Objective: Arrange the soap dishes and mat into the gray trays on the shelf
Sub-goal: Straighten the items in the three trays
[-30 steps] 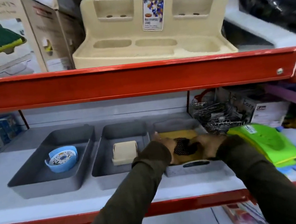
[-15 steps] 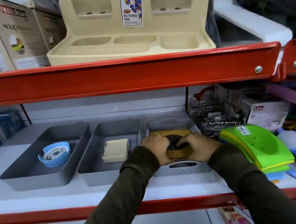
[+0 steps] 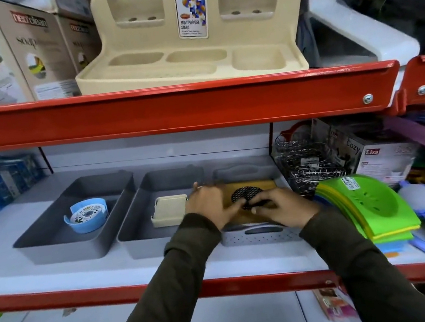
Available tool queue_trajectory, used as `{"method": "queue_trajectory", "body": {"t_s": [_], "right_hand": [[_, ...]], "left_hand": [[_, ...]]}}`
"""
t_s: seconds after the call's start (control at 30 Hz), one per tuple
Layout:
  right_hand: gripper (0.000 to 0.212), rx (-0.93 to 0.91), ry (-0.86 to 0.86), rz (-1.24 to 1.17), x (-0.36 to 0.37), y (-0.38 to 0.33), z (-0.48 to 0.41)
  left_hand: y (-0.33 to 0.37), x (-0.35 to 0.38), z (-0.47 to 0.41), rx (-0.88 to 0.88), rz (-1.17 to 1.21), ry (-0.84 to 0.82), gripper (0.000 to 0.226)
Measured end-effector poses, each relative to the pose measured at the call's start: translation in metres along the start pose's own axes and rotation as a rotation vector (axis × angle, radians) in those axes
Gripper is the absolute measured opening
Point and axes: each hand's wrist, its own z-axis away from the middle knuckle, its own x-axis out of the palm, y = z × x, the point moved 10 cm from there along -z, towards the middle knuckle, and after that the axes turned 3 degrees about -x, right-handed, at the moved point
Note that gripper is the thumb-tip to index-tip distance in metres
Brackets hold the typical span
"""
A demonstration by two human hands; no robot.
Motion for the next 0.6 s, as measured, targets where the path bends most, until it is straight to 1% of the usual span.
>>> {"method": "queue_trajectory", "body": {"t_s": [0.07, 0.1, 0.17, 0.3, 0.43, 0.6], "right_hand": [[0.03, -0.03, -0.002, -0.022, 0.004, -0.022, 0.014], [0.031, -0.035, -0.019, -0.009, 0.01, -0.034, 0.022], [0.034, -0.03, -0.024, 0.022, 0.025, -0.054, 0.037], [0.042, -0.033, 0.104, 0.166, 0.044, -0.077, 0.062], [0.039, 0.007, 0.16, 0.267, 0.054, -0.091, 0.086], [0.032, 0.06, 0.187, 0.282, 0.059, -0.102, 0.116]], "left_hand": [[-0.029, -0.015, 0.023, -0.158, 0.026, 0.074, 0.045], [-0.043, -0.018, 0.038, -0.218, 0.005, 0.074, 0.043], [-0.057, -0.018, 0.068, -0.258, -0.017, 0.045, 0.039], [-0.048, -0.02, 0.109, -0.156, -0.002, 0.03, 0.028], [-0.039, -0.022, 0.132, -0.069, -0.006, 0.005, 0.028], [-0.029, -0.029, 0.158, 0.005, -0.043, -0.009, 0.026]]}}
